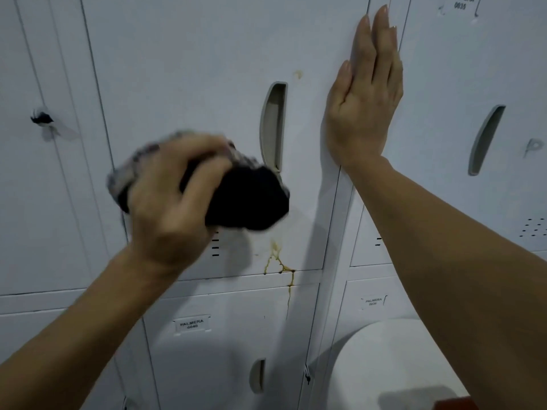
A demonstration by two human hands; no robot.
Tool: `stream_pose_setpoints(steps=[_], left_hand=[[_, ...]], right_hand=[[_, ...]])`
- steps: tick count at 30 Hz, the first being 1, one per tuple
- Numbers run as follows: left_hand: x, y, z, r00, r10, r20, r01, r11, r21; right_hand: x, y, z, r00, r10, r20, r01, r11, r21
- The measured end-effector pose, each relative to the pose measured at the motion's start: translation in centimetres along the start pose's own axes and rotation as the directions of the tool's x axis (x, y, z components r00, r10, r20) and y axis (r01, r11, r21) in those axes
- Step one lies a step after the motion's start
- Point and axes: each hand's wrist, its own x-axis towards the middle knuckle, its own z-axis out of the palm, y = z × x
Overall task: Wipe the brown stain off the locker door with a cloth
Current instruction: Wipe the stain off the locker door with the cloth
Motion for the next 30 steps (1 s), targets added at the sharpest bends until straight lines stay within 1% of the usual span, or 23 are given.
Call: stream_pose_setpoints(steps=[1, 2, 3, 4, 6, 9, 11, 14, 16, 17, 19, 21, 22, 24, 30], left_hand=[[1.7, -0.4, 0.6, 0.993, 0.041, -0.107, -0.032, 0.996, 0.082], [3.1, -0.8, 1.4, 0.978, 0.103, -0.183, -0.07, 0.981, 0.179], [4.1, -0.9, 2.5, 0.961, 0.156, -0.227, -0.094, 0.961, 0.262], [4.6, -1.0, 3.8, 0.958, 0.175, -0.228, -0.099, 0.946, 0.308], [3.9, -1.2, 6.3, 0.977, 0.164, -0.139, -0.112, 0.939, 0.325], [0.5, -1.4, 8.6, 0.991, 0.115, 0.067, -0.127, 0.969, 0.211], [-1.2, -1.0, 8.4, 0.982, 0.068, 0.179, -0.092, 0.987, 0.13], [-3.0, -0.2, 7.5, 0.948, 0.016, 0.319, -0.045, 0.995, 0.085], [-3.7, 0.4, 7.3, 0.936, 0.013, 0.351, -0.038, 0.997, 0.066], [-4.0, 0.5, 7.3, 0.934, 0.033, 0.356, -0.058, 0.997, 0.059], [-5.2, 0.9, 7.4, 0.92, 0.114, 0.374, -0.148, 0.987, 0.063], [-7.0, 1.1, 7.5, 0.902, 0.191, 0.387, -0.255, 0.96, 0.12], [-7.9, 1.3, 7.5, 0.9, 0.207, 0.384, -0.285, 0.946, 0.157], [-9.5, 1.7, 7.6, 0.9, 0.22, 0.378, -0.309, 0.931, 0.196], [-13.3, 3.9, 8.3, 0.852, 0.241, 0.464, -0.32, 0.942, 0.099]], right_hand=[[0.0, 0.0, 0.0, 1.0, 0.001, 0.005, -0.001, 1.0, 0.001], [-0.1, -0.1, 0.0, 1.0, 0.003, 0.01, -0.003, 1.0, 0.002], [-0.1, -0.1, 0.0, 1.0, 0.002, 0.017, -0.002, 1.0, 0.005], [-0.1, -0.1, 0.0, 1.0, 0.001, 0.021, -0.001, 1.0, 0.01], [-0.2, -0.1, 0.0, 1.0, -0.001, 0.02, 0.001, 1.0, 0.01], [-0.2, 0.3, 0.1, 1.0, -0.011, 0.015, 0.011, 1.0, 0.006], [-0.2, 0.5, 0.2, 1.0, -0.015, 0.0, 0.015, 1.0, 0.0], [-0.2, 0.5, 0.2, 0.999, -0.032, -0.016, 0.032, 0.999, 0.002], [-0.2, 0.4, 0.3, 0.999, -0.041, -0.03, 0.041, 0.999, 0.007], [-0.1, 0.5, 0.3, 0.999, -0.042, -0.032, 0.042, 0.999, 0.011], [-0.2, 0.5, 0.3, 0.999, -0.042, -0.028, 0.042, 0.999, 0.012], [-0.2, 0.6, 0.3, 0.998, -0.046, -0.035, 0.046, 0.999, 0.004], [-0.2, 0.7, 0.3, 0.998, -0.048, -0.043, 0.048, 0.999, 0.001], [-0.4, 0.7, 0.3, 0.997, -0.053, -0.059, 0.053, 0.999, -0.005], [-0.4, 0.6, 0.5, 0.99, -0.05, -0.129, 0.05, 0.999, 0.0]])
